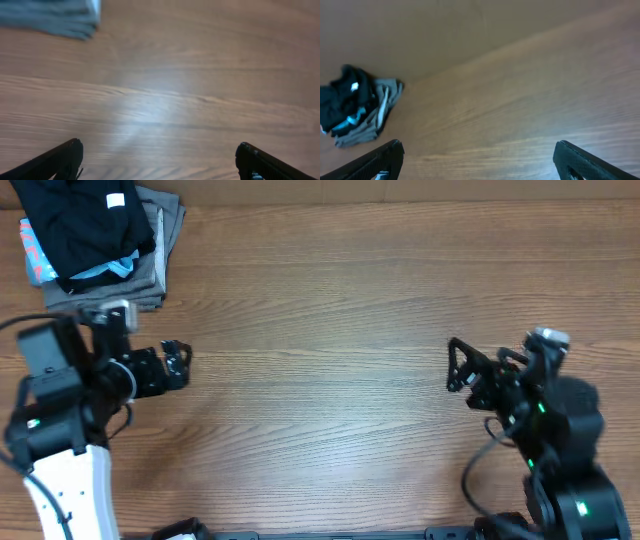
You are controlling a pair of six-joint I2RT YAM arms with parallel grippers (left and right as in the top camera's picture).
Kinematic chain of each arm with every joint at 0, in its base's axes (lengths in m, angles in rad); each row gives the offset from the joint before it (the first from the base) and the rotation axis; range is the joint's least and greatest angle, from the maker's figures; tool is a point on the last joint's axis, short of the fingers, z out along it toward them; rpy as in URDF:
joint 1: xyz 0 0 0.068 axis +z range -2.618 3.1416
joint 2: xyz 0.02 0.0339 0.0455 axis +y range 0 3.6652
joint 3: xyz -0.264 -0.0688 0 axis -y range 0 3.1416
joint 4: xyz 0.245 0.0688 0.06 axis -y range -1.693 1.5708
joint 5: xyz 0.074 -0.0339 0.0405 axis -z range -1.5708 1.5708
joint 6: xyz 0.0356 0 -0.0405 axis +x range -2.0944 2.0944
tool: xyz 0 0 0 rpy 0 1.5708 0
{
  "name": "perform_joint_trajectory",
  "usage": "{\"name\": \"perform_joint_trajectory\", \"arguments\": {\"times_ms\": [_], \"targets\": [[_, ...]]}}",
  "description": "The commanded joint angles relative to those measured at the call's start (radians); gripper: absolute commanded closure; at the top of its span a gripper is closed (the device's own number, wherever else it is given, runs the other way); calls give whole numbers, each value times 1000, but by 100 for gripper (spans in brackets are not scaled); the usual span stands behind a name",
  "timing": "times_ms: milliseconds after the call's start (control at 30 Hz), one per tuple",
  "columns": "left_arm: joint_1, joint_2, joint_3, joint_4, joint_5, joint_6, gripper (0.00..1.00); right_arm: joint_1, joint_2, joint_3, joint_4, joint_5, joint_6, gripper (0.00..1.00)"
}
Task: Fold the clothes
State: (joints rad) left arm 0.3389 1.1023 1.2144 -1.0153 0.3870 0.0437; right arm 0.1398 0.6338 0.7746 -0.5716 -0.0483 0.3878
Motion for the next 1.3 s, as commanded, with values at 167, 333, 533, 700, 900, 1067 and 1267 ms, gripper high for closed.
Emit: {"name": "perform_joint_trajectory", "arguments": {"times_ms": [167,333,533,700,900,1067,1267], "targets": [[9,-83,129,6,-32,73,0,1,-76,27,-14,122,-29,0],[9,-64,128,-14,-32,73,0,1,-75,27,-14,126,-29,0],[9,-22,128,-14,-32,73,0,1,-75,27,-14,126,-29,0],[9,10,128,-14,-32,73,0,1,-75,27,-14,126,-29,0],[9,49,128,-13,-32,73,0,1,-75,27,-14,126,-29,0],[9,92,128,-14,-32,73,0,1,-83,27,-110,126,-29,0],[8,147,128,-13,-32,72,0,-19,-114,0,-204,136,-29,0]]}}
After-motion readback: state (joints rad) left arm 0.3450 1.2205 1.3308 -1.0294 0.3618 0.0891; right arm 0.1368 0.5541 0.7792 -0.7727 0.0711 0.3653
